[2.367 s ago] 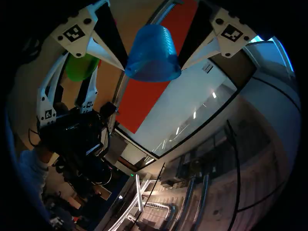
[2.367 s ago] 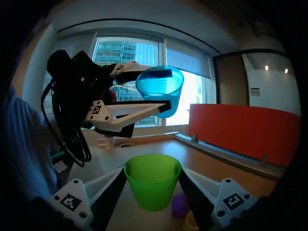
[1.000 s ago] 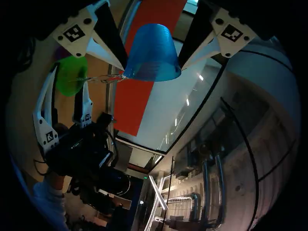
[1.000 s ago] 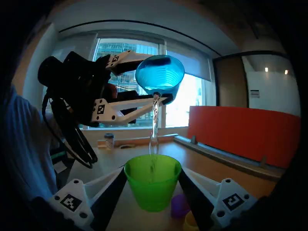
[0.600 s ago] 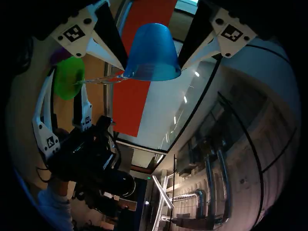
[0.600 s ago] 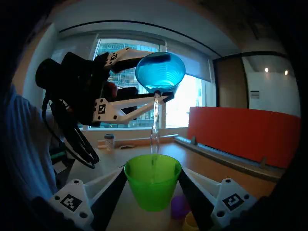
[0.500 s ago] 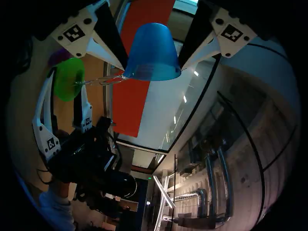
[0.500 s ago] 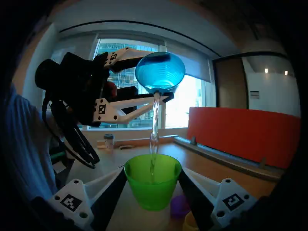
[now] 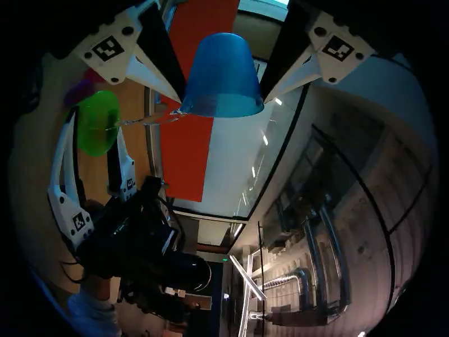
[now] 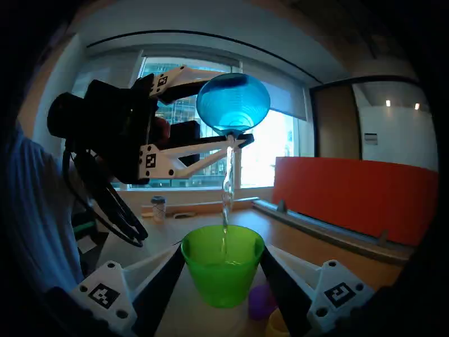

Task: Pour water

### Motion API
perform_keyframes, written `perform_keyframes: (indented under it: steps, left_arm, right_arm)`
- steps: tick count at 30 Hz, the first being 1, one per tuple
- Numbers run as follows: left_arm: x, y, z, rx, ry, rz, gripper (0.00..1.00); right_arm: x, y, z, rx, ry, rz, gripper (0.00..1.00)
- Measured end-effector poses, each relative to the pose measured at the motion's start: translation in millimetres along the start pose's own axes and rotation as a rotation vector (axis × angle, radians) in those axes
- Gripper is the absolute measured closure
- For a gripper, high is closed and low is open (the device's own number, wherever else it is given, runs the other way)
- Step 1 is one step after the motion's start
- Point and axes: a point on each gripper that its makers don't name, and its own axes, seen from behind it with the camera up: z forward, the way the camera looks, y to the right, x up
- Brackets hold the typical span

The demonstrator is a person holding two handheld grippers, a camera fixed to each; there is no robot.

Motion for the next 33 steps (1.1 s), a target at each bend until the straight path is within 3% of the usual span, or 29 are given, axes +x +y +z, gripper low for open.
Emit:
perform_keyframes:
  steps: [14, 33]
  left_arm:
    - [5.3, 4.0, 8.5, -0.003, 0.008, 0.089, 0.14]
    - [20.7, 5.9, 7.7, -0.011, 0.031, 0.232, 0.14]
  right_arm:
    - [2.5, 2.1, -1.9, -0.008, 0.008, 0.000, 0.09]
    - [8.7, 4.3, -6.6, -0.019, 0.022, -0.002, 0.09]
